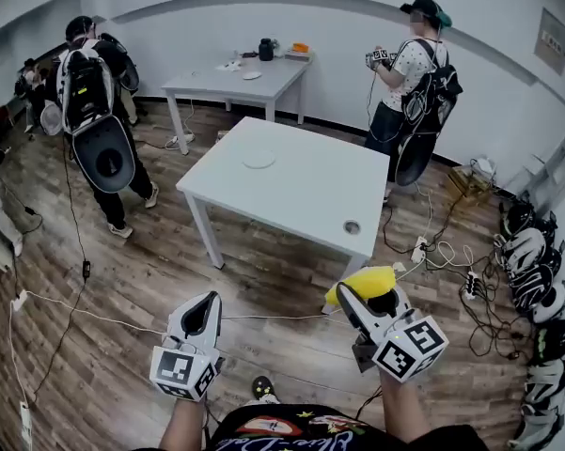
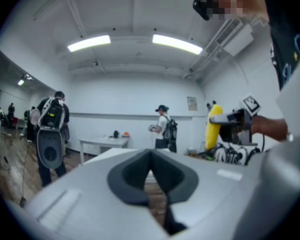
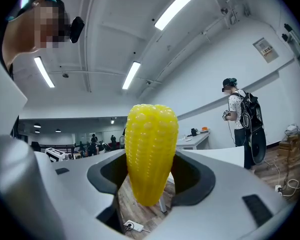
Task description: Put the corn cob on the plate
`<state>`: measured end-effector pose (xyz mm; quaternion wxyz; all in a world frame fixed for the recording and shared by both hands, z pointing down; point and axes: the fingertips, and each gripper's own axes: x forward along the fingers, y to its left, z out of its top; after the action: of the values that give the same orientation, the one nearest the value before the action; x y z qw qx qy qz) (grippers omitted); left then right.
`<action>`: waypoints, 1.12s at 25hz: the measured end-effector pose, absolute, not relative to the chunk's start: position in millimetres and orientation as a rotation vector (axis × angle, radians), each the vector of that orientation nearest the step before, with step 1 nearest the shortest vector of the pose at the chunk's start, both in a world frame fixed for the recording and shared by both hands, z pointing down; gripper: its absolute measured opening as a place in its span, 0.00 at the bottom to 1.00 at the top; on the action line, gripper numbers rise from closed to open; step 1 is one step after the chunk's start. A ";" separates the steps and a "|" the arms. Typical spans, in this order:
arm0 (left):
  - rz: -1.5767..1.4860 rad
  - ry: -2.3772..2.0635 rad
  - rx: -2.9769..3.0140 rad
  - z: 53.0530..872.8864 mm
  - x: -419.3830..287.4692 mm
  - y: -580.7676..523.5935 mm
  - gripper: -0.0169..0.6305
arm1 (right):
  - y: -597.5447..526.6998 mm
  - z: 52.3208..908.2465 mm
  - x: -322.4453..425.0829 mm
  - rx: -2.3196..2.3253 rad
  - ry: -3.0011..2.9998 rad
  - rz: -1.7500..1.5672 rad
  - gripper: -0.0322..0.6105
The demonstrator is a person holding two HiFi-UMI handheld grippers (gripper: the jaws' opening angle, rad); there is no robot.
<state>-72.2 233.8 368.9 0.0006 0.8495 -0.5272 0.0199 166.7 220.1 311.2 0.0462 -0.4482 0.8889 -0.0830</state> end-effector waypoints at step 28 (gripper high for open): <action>0.032 -1.757 2.547 386.4 -148.6 -131.1 0.01 | -201.1 381.3 44.8 -1.159 2.986 -0.423 0.46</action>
<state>-148.6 -131.1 386.4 0.0237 0.8229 -0.5677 0.0104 44.8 -201.1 381.3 -0.0446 -0.3585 0.9233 -0.1307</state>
